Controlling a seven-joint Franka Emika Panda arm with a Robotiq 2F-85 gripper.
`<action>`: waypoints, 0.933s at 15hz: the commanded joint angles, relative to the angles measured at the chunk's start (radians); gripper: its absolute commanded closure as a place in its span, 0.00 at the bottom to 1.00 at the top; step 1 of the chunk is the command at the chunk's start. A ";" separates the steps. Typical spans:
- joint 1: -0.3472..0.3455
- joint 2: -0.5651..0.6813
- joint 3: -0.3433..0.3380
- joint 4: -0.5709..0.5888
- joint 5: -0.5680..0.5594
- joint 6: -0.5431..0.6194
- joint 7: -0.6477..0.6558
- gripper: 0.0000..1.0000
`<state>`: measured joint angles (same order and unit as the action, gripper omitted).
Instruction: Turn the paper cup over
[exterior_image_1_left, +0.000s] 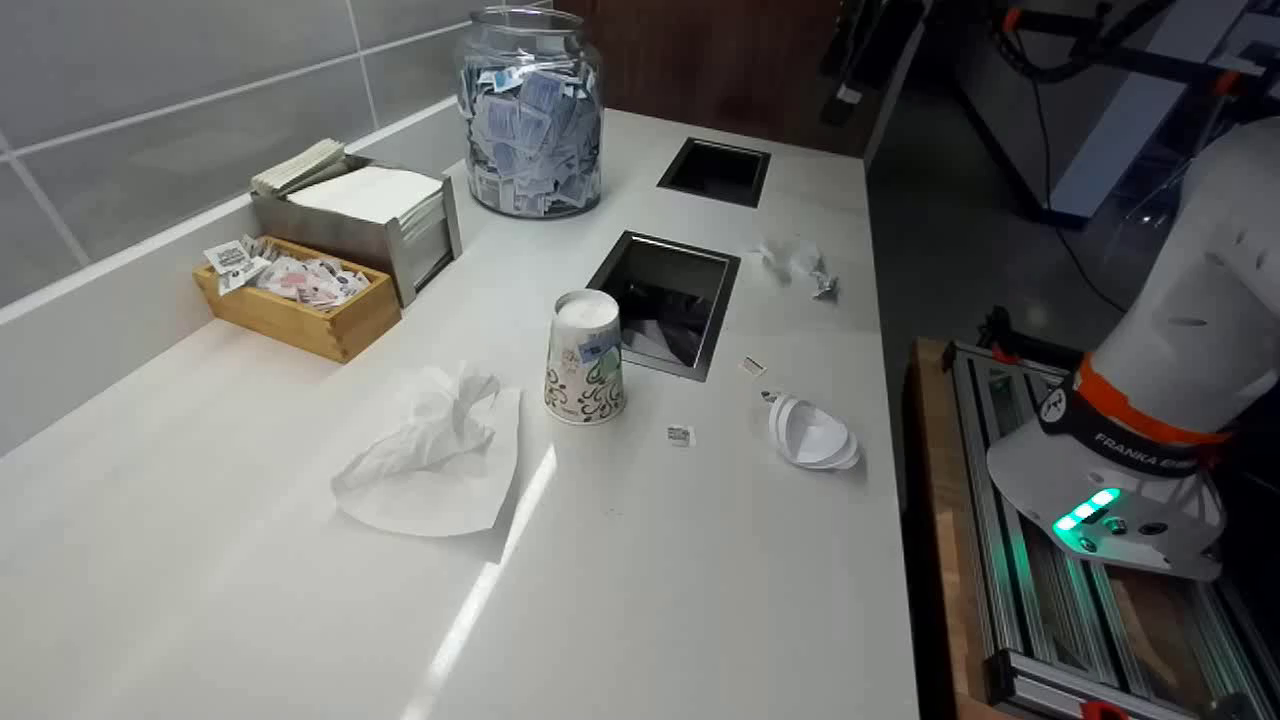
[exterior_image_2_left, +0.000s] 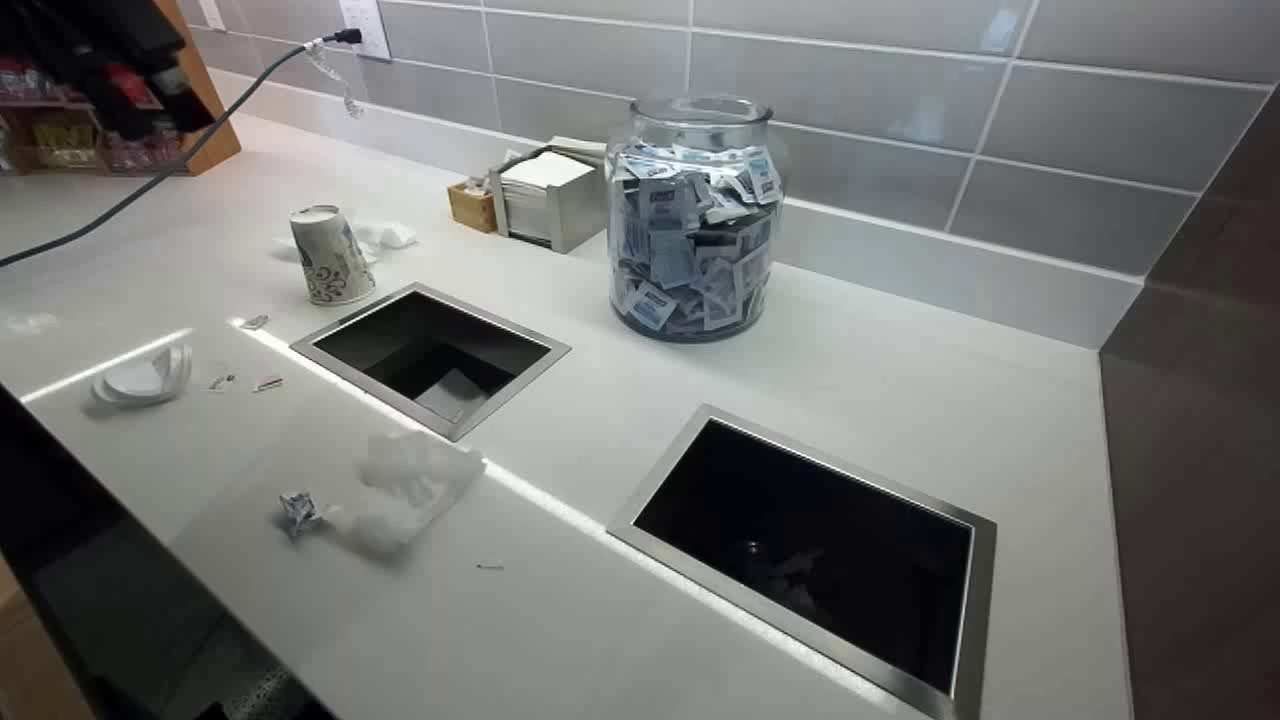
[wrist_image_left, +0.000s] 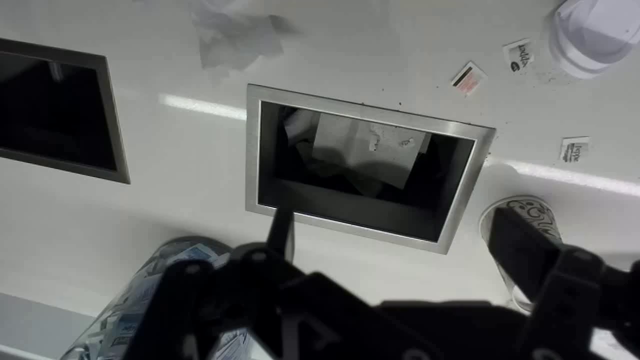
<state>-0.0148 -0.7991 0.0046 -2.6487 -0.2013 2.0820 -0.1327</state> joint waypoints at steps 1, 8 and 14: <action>0.007 0.001 -0.005 0.002 -0.005 -0.003 0.004 0.00; 0.007 0.001 -0.005 0.002 -0.005 -0.003 0.004 0.00; 0.109 0.224 -0.065 0.069 0.270 0.088 0.000 0.00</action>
<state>0.0385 -0.7055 -0.0297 -2.6382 -0.0395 2.1440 -0.1315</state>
